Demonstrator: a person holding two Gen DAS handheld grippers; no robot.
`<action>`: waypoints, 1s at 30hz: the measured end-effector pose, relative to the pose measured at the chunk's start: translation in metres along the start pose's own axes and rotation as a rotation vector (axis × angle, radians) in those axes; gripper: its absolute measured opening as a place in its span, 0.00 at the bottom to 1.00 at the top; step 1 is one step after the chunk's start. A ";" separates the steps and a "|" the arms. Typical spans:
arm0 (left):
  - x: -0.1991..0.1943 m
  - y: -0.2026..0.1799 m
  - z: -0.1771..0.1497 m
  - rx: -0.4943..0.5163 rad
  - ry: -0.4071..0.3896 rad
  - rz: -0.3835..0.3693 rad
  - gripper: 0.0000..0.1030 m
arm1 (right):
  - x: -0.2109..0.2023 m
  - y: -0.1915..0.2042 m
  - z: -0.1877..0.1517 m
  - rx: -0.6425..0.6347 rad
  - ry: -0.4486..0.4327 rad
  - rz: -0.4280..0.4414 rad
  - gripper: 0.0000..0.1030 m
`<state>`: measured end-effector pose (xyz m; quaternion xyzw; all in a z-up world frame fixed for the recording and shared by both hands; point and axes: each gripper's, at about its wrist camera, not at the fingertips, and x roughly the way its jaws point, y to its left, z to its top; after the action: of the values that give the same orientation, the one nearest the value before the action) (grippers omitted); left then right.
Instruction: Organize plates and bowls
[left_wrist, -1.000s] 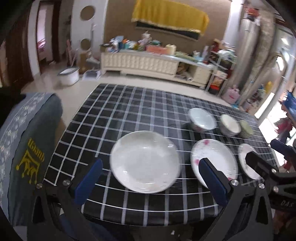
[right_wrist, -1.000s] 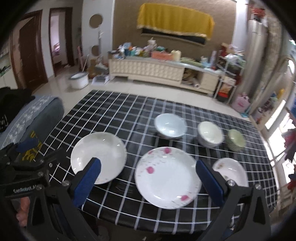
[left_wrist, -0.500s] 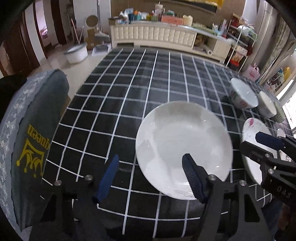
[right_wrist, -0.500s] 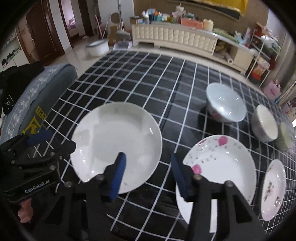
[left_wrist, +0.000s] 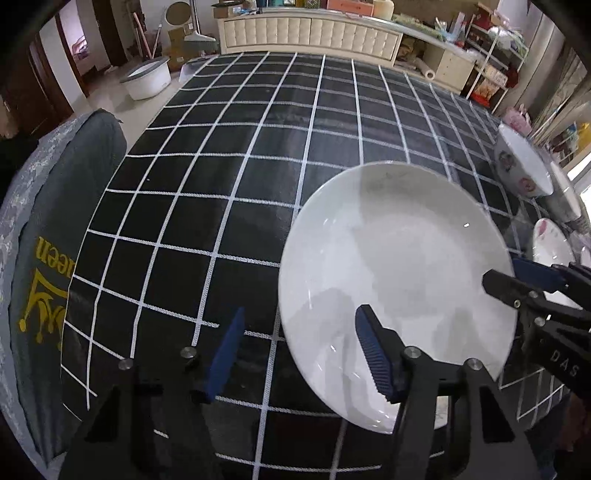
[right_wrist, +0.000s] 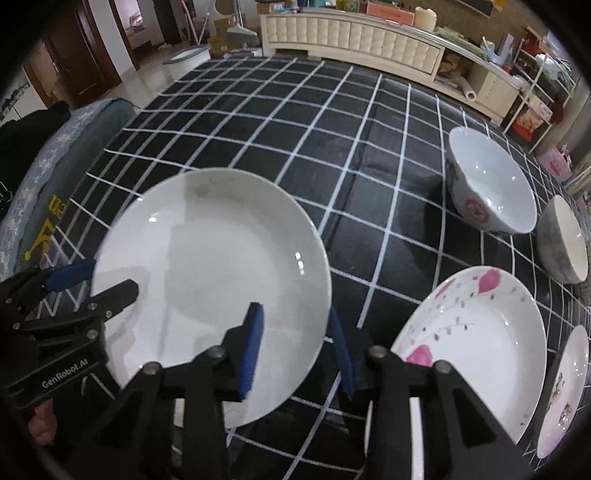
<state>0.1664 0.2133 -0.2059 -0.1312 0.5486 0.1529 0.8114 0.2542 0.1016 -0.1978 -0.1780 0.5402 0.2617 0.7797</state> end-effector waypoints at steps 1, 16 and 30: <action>0.004 -0.001 0.001 0.004 0.016 0.006 0.50 | 0.001 -0.002 -0.001 0.007 -0.001 0.001 0.33; 0.002 -0.001 0.007 0.024 -0.014 0.013 0.19 | -0.001 -0.001 0.005 0.020 -0.031 -0.019 0.16; 0.004 -0.009 0.007 0.046 -0.017 0.041 0.17 | 0.007 -0.011 0.005 0.053 0.014 0.006 0.16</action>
<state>0.1770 0.2085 -0.2062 -0.1000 0.5474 0.1578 0.8157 0.2667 0.0970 -0.2021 -0.1576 0.5531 0.2483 0.7795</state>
